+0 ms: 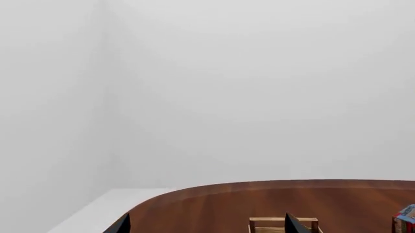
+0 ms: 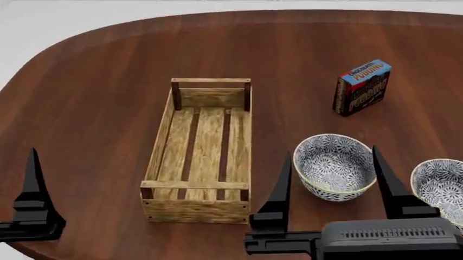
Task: Stack the left bowl on the right bowl and place them in the tray.
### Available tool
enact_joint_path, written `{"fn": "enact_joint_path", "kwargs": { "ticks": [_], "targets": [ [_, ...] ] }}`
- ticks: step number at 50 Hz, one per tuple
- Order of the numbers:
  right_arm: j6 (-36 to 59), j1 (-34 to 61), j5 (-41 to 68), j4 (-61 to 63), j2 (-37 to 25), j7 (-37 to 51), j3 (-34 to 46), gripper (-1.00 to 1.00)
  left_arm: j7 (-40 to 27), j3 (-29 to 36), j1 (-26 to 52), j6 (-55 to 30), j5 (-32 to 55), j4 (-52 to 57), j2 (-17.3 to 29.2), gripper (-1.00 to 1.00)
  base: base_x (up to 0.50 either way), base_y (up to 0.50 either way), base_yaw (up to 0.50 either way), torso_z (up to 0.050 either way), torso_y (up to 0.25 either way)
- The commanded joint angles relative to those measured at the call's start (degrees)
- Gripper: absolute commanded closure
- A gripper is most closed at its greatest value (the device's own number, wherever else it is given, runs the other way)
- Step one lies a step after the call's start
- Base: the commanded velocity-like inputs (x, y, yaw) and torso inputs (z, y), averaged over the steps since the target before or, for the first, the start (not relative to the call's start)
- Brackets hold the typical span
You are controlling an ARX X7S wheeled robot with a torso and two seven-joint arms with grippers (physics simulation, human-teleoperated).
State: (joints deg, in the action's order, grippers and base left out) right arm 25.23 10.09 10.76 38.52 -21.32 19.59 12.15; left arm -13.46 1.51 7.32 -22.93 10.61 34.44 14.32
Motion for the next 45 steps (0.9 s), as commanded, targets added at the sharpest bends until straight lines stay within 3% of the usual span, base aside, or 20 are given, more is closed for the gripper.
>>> {"fn": "enact_joint_path", "kwargs": {
  "ticks": [1, 45],
  "targets": [
    [-0.9, -0.2, 0.6, -0.3, -0.2, -0.3, -0.1, -1.0, -0.4, 0.4, 0.0, 0.1, 0.3, 0.0, 0.3, -1.0, 0.5, 0.0, 0.0, 0.0, 0.0],
    [-2.1, -0.2, 2.6, -0.1, 0.0, 0.1, -0.4, -1.0, -1.8, 1.3, -0.4, 0.7, 0.9, 0.4, 1.6, -1.0, 0.5, 0.0, 0.0, 0.0, 0.001]
  ]
}}
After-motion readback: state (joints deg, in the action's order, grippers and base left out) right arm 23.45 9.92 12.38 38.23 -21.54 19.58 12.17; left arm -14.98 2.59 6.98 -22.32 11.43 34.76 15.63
